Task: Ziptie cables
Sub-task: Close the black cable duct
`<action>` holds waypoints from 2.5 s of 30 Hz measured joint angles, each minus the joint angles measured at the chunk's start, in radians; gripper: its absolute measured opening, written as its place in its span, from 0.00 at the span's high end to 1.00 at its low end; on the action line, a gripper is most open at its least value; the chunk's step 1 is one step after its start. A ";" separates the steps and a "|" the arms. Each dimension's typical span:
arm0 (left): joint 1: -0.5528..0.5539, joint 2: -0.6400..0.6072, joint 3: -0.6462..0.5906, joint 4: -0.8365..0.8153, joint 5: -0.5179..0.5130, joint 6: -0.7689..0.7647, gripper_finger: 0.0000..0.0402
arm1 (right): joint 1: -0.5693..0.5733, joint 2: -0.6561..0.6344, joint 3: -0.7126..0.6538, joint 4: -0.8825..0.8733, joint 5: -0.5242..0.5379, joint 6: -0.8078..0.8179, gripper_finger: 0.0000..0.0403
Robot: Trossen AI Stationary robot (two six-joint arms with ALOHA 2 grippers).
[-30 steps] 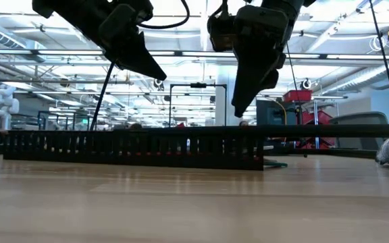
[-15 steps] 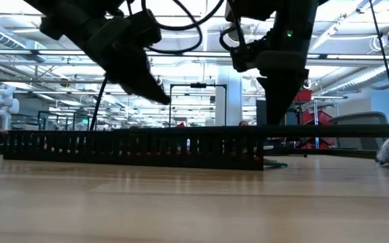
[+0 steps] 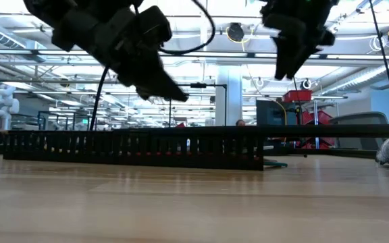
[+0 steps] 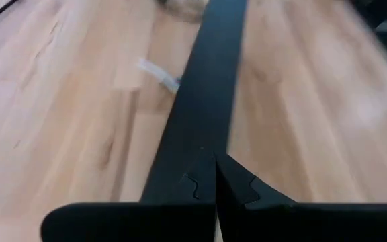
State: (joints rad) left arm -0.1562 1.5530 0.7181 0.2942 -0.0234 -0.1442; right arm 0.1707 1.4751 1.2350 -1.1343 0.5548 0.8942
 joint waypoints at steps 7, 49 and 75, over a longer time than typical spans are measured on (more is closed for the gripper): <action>0.000 0.068 0.010 0.103 0.049 -0.005 1.00 | 0.001 -0.162 0.000 -0.126 0.086 0.117 0.46; 0.122 -0.140 0.194 -0.481 -0.037 0.181 1.00 | 0.000 -0.262 -0.053 -0.182 -0.006 0.044 0.56; 0.148 -0.721 -0.158 -0.796 -0.191 -0.112 1.00 | 0.034 0.281 -0.004 0.727 -0.299 -0.438 0.32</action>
State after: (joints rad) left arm -0.0078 0.8322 0.5602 -0.5014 -0.2146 -0.2565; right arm 0.2050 1.7559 1.2311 -0.4071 0.2554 0.4560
